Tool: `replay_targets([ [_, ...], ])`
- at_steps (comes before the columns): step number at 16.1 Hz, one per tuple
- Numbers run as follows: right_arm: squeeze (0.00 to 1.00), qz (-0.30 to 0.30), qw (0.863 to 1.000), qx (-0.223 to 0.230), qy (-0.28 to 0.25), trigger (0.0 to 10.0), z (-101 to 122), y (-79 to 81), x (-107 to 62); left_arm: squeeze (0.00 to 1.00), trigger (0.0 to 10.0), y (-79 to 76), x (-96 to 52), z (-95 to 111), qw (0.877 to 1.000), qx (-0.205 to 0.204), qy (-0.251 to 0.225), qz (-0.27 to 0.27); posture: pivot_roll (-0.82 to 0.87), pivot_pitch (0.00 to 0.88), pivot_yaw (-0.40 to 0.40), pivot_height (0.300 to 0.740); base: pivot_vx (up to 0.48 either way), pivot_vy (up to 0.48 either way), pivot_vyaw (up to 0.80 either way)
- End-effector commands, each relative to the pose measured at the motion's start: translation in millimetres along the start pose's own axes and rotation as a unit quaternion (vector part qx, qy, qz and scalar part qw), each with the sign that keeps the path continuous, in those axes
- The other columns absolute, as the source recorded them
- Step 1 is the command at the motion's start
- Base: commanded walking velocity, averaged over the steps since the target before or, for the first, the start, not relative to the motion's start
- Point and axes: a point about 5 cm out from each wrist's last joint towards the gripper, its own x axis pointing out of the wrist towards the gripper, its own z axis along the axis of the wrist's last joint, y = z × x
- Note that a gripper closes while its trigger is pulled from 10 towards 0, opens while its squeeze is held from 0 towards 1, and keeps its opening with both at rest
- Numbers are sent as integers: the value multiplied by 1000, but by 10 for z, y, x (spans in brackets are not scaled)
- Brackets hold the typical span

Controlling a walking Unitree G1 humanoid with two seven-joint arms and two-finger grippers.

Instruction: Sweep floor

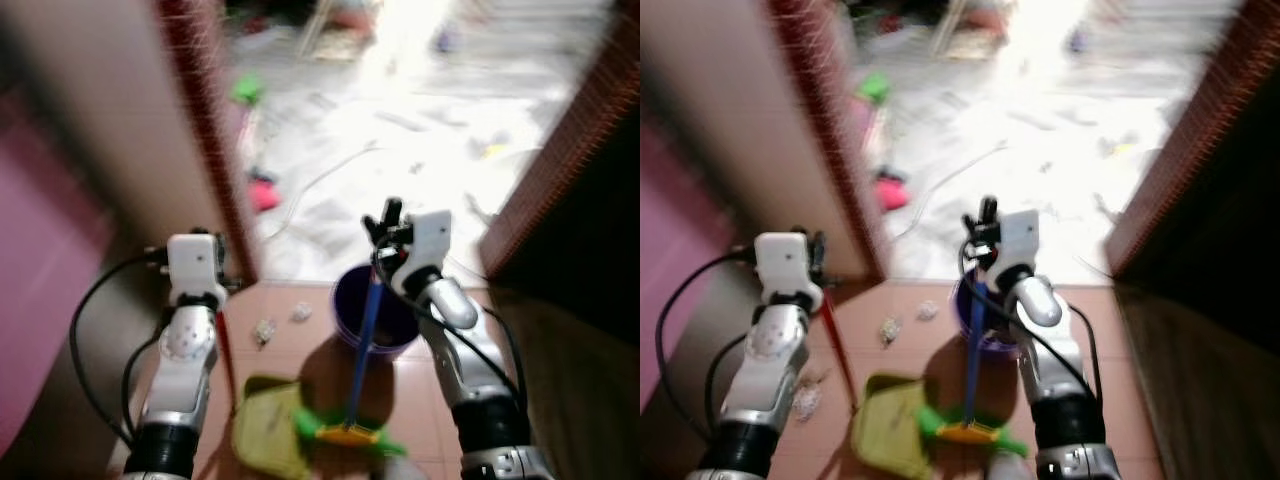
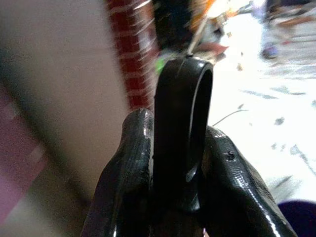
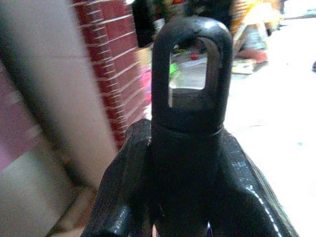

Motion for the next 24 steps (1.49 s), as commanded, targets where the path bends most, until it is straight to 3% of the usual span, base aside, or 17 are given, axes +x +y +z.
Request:
replay_targets([
  [1, 0, -22, 1000, -3, -15, 10000, 50, -114, -22, 0, 10000, -137, 21, 97, 999, -10, -21, -22, -109, 0, 59, 740, 446, 0, 0],
  [3, 0, -31, 999, -6, -14, 10000, 45, -138, -29, 0, 10000, -146, 21, 94, 999, -13, -20, -23, -112, 0, 58, 740, 426, 0, 0],
  [12, 0, -93, 995, 7, -18, 10000, 53, -251, 4, 0, 10000, -202, 7, 57, 1000, -14, -10, -24, -111, 0, 57, 740, 0, 0, 0],
  [16, 0, -210, 977, 27, -31, 10000, 124, -509, 39, 0, 10000, -206, 8, 54, 1000, -14, -6, -25, -110, 0, 58, 740, 0, 0, 0],
  [17, 0, -253, 966, 28, -36, 10000, 157, -613, 46, 0, 10000, -208, 7, 48, 1000, -14, -5, -25, -109, 0, 59, 740, 0, 0, 0],
  [19, 0, -276, 960, 22, -40, 10000, 190, -677, 53, 0, 10000, -211, 8, 48, 1000, -14, -5, -26, -107, 0, 58, 740, 0, 0, 0],
  [24, 0, -342, 936, -45, -72, 10000, 429, -1042, 76, 0, 10000, -202, 9, 46, 1000, -10, -4, -22, -103, 0, 56, 740, 0, 0, 0],
])
